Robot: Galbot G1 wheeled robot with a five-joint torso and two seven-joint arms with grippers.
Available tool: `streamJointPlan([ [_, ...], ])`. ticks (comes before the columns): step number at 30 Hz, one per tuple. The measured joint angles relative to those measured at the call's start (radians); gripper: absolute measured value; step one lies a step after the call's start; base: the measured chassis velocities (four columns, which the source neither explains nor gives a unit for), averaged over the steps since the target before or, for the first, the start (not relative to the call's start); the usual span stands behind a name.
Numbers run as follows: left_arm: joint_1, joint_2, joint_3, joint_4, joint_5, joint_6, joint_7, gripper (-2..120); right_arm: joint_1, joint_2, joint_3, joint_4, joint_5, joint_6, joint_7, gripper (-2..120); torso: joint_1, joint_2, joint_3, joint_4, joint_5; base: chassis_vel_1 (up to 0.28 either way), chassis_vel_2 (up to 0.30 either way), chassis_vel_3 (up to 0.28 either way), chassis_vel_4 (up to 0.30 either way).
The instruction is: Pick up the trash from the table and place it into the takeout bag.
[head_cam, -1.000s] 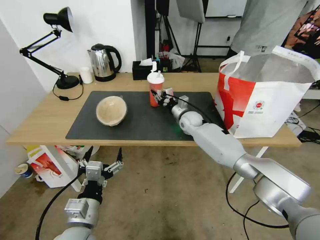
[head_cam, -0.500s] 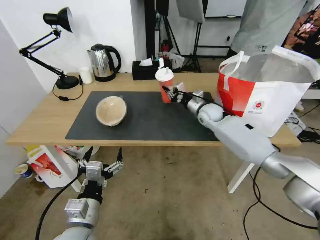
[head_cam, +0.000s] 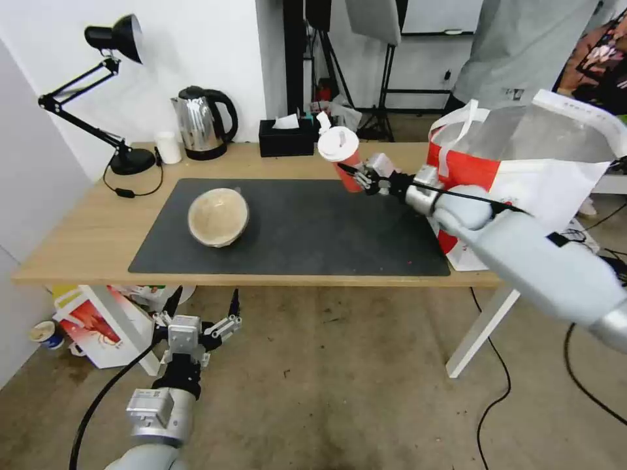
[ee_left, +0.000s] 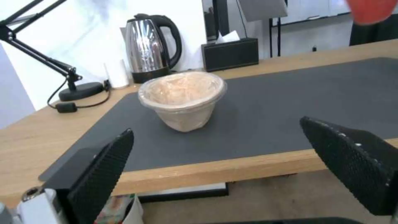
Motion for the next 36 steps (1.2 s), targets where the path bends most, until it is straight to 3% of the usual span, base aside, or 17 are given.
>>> streamJointPlan([
  [3,0.000,0.000,0.000,0.000,0.000,0.000,0.000,100,0.029,-0.062,0.021,0.045,-0.017,0.036,-0.051,7,0.000,0.000,0.000,0.0002,-0.0001,0.000,0.000,0.000,0.000],
  [18,0.000,0.000,0.000,0.000,0.000,0.000,0.000,100,0.065,-0.207,0.146,0.074,-0.035,0.113,-0.159,7,0.000,0.000,0.000,0.0001,-0.0001,0.000,0.000,0.000,0.000],
  [36,0.000,0.000,0.000,0.000,0.000,0.000,0.000,100,0.001,-0.271,0.305,0.048,0.000,0.122,-0.145,6,0.000,0.000,0.000,0.0002,-0.0001,0.000,0.000,0.000,0.000],
])
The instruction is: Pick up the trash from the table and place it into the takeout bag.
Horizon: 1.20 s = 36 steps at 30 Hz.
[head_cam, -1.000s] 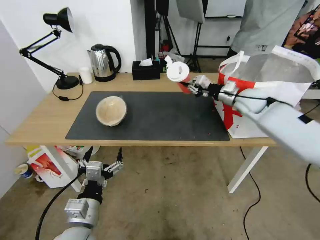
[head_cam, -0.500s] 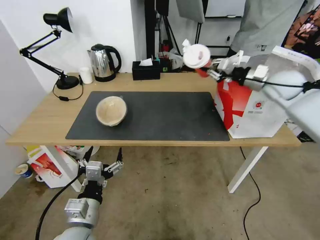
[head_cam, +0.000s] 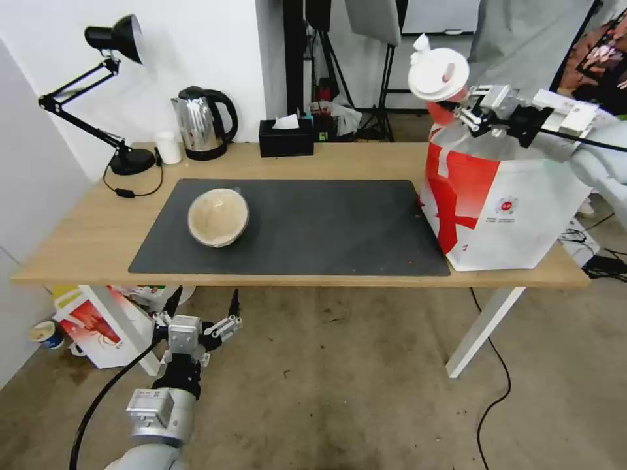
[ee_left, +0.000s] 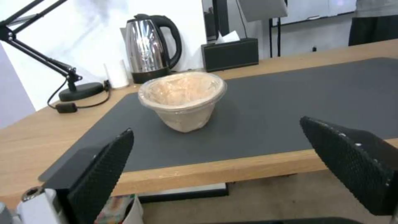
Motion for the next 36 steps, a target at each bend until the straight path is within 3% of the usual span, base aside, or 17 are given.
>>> streamJointPlan([
  [21,0.000,0.000,0.000,0.000,0.000,0.000,0.000,100,-0.109,-0.048,0.195,-0.084,0.025,0.003,0.002,6,0.000,0.000,0.000,-0.0001,-0.0001,0.000,0.000,0.000,0.000],
  [36,0.000,0.000,0.000,0.000,0.000,0.000,0.000,100,-0.248,-0.018,0.275,-0.119,-0.008,-0.011,0.021,6,0.000,0.000,0.000,0.0000,0.0001,0.000,0.000,0.000,0.000],
])
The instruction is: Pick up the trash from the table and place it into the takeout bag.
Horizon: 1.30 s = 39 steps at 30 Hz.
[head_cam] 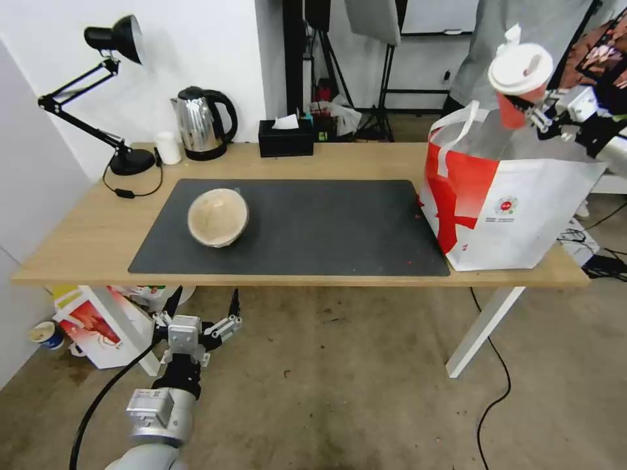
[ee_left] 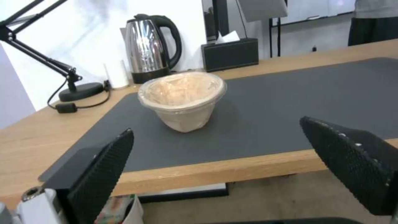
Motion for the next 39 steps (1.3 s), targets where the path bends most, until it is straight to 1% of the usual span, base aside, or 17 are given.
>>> streamJointPlan([
  [5,0.000,0.000,0.000,0.000,0.000,0.000,0.000,100,0.006,0.016,-0.019,-0.006,-0.017,-0.016,0.050,7,0.000,0.000,0.000,0.0000,-0.0001,0.000,0.000,0.000,0.000],
  [6,0.000,0.000,0.000,0.000,0.000,0.000,0.000,100,0.015,0.018,-0.035,-0.005,-0.020,-0.027,0.074,11,0.000,0.000,0.000,0.0000,-0.0002,0.000,0.000,0.000,0.000],
  [9,0.000,0.000,0.000,0.000,0.000,0.000,0.000,100,0.033,0.024,-0.063,-0.003,-0.026,-0.045,0.098,24,0.000,0.000,0.000,0.0001,-0.0002,0.000,0.000,0.000,0.000],
  [10,0.000,0.000,0.000,0.000,0.000,0.000,0.000,100,0.033,0.024,-0.063,-0.003,-0.026,-0.045,0.098,24,0.000,0.000,0.000,0.0001,-0.0002,0.000,0.000,0.000,0.000],
  [11,0.000,0.000,0.000,0.000,0.000,0.000,0.000,100,0.042,0.026,-0.074,-0.002,-0.028,-0.055,0.105,28,0.000,0.000,0.000,0.0000,-0.0003,0.000,0.000,0.000,0.000],
  [12,0.000,0.000,0.000,0.000,0.000,0.000,0.000,100,0.050,0.028,-0.086,0.000,-0.027,-0.067,0.112,36,0.000,0.000,0.000,0.0001,-0.0003,0.000,0.000,0.000,0.000],
  [14,0.000,0.000,0.000,0.000,0.000,0.000,0.000,100,0.052,0.028,-0.091,0.001,-0.026,-0.073,0.116,37,0.000,0.000,0.000,0.0001,-0.0002,0.000,0.000,0.000,0.000],
  [16,0.000,0.000,0.000,0.000,0.000,0.000,0.000,100,0.056,0.029,-0.109,0.005,-0.010,-0.101,0.133,48,0.000,0.000,0.000,0.0001,-0.0004,0.000,0.000,0.000,0.000],
  [17,0.000,0.000,0.000,0.000,0.000,0.000,0.000,100,0.056,0.029,-0.109,0.005,-0.010,-0.101,0.133,48,0.000,0.000,0.000,0.0001,-0.0004,0.000,0.000,0.000,0.000],
  [19,0.000,0.000,0.000,0.000,0.000,0.000,0.000,100,0.051,0.029,-0.129,0.018,0.041,-0.147,0.166,61,0.000,0.000,0.000,0.0000,-0.0003,0.000,0.000,0.000,0.000],
  [20,0.000,0.000,0.000,0.000,0.000,0.000,0.000,100,0.051,0.029,-0.129,0.018,0.041,-0.147,0.166,61,0.000,0.000,0.000,0.0000,-0.0003,0.000,0.000,0.000,0.000],
  [24,0.000,0.000,0.000,0.000,0.000,0.000,0.000,100,0.025,0.022,-0.159,0.078,0.235,-0.309,0.279,79,0.000,0.000,0.000,-0.0001,-0.0002,0.000,0.000,0.000,0.000],
  [25,0.000,0.000,0.000,0.000,0.000,0.000,0.000,100,0.025,0.022,-0.159,0.078,0.235,-0.309,0.279,79,0.000,0.000,0.000,-0.0001,-0.0002,0.000,0.000,0.000,0.000],
  [27,0.000,0.000,0.000,0.000,0.000,0.000,0.000,100,0.019,0.024,-0.162,0.095,0.277,-0.364,0.316,89,0.000,0.000,0.000,0.0001,-0.0003,0.000,0.000,0.000,0.000],
  [29,0.000,0.000,0.000,0.000,0.000,0.000,0.000,100,0.022,0.027,-0.162,0.091,0.276,-0.384,0.329,97,0.000,0.000,0.000,0.0002,0.0000,0.000,0.000,0.000,0.000],
  [32,0.000,0.000,0.000,0.000,0.000,0.000,0.000,100,0.029,0.027,-0.160,0.080,0.265,-0.386,0.330,100,0.000,0.000,0.000,0.0002,-0.0001,0.000,0.000,0.000,0.000],
  [39,0.000,0.000,0.000,0.000,0.000,0.000,0.000,100,0.036,0.017,-0.148,0.040,0.234,-0.380,0.327,100,0.000,0.000,0.000,-0.0001,0.0000,0.000,0.000,0.000,0.000],
])
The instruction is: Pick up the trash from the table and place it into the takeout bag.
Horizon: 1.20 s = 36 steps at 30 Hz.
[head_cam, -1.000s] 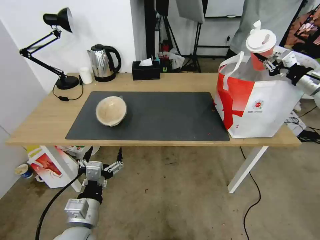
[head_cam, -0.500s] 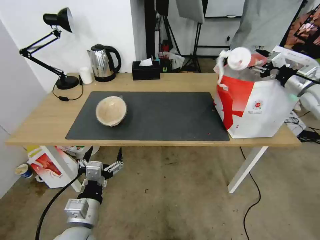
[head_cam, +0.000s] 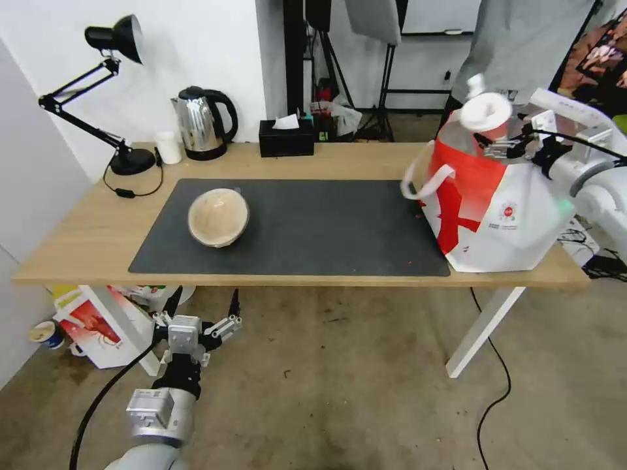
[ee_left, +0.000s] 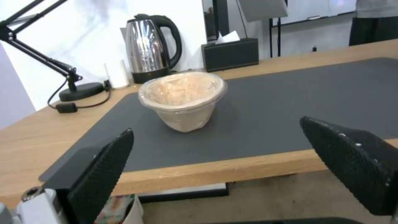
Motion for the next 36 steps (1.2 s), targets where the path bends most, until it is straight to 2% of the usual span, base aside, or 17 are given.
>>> streamJointPlan([
  [11,0.000,0.000,0.000,0.000,0.000,0.000,0.000,100,-0.001,-0.026,0.018,-0.003,0.034,0.010,-0.002,100,0.000,0.000,0.000,0.0000,0.0000,0.000,0.000,0.000,0.000],
  [14,0.000,0.000,0.000,0.000,0.000,0.000,0.000,100,0.000,-0.037,0.024,0.016,0.055,0.010,0.001,100,0.000,0.000,0.000,0.0001,0.0000,0.000,0.000,0.000,0.000],
  [18,0.000,0.000,0.000,0.000,0.000,0.000,0.000,100,-0.040,-0.064,0.074,0.108,0.125,0.005,0.049,100,0.000,0.000,0.000,0.0001,-0.0001,0.000,0.000,0.000,0.000],
  [21,0.000,0.000,0.000,0.000,0.000,0.000,0.000,100,-0.151,-0.080,0.200,0.265,0.196,-0.014,0.142,100,0.000,0.000,0.000,-0.0001,-0.0004,0.000,0.000,0.000,0.000],
  [23,0.000,0.000,0.000,0.000,0.000,0.000,0.000,100,-0.184,-0.081,0.233,0.305,0.209,-0.018,0.164,100,0.000,0.000,0.000,0.0001,-0.0005,0.000,0.000,0.000,0.000],
  [26,0.000,0.000,0.000,0.000,0.000,0.000,0.000,100,-0.387,-0.088,0.420,0.525,0.266,-0.021,0.262,100,0.000,0.000,0.000,0.0000,-0.0003,0.000,0.000,0.000,0.000],
  [27,0.000,0.000,0.000,0.000,0.000,0.000,0.000,100,-0.387,-0.088,0.420,0.525,0.266,-0.021,0.262,100,0.000,0.000,0.000,0.0000,-0.0003,0.000,0.000,0.000,0.000],
  [28,0.000,0.000,0.000,0.000,0.000,0.000,0.000,100,-0.450,-0.090,0.478,0.599,0.281,-0.013,0.298,100,0.000,0.000,0.000,-0.0003,-0.0003,0.000,0.000,0.000,0.000],
  [29,0.000,0.000,0.000,0.000,0.000,0.000,0.000,100,-0.469,-0.089,0.496,0.622,0.284,-0.010,0.308,100,0.000,0.000,0.000,-0.0002,-0.0003,0.000,0.000,0.000,0.000],
  [30,0.000,0.000,0.000,0.000,0.000,0.000,0.000,100,-0.538,-0.079,0.566,0.715,0.291,-0.001,0.344,100,0.000,0.000,0.000,0.0000,-0.0005,0.000,0.000,0.000,0.000],
  [33,0.000,0.000,0.000,0.000,0.000,0.000,0.000,100,-0.573,-0.069,0.599,0.765,0.292,0.004,0.363,100,0.000,0.000,0.000,0.0001,-0.0005,0.000,0.000,0.000,0.000],
  [34,0.000,0.000,0.000,0.000,0.000,0.000,0.000,100,-0.638,-0.039,0.645,0.851,0.287,0.019,0.404,100,0.000,0.000,0.000,0.0002,-0.0006,0.000,0.000,0.000,0.000],
  [36,0.000,0.000,0.000,0.000,0.000,0.000,0.000,100,-0.672,-0.020,0.661,0.887,0.277,0.029,0.421,100,0.000,0.000,0.000,0.0002,-0.0004,0.000,0.000,0.000,0.000],
])
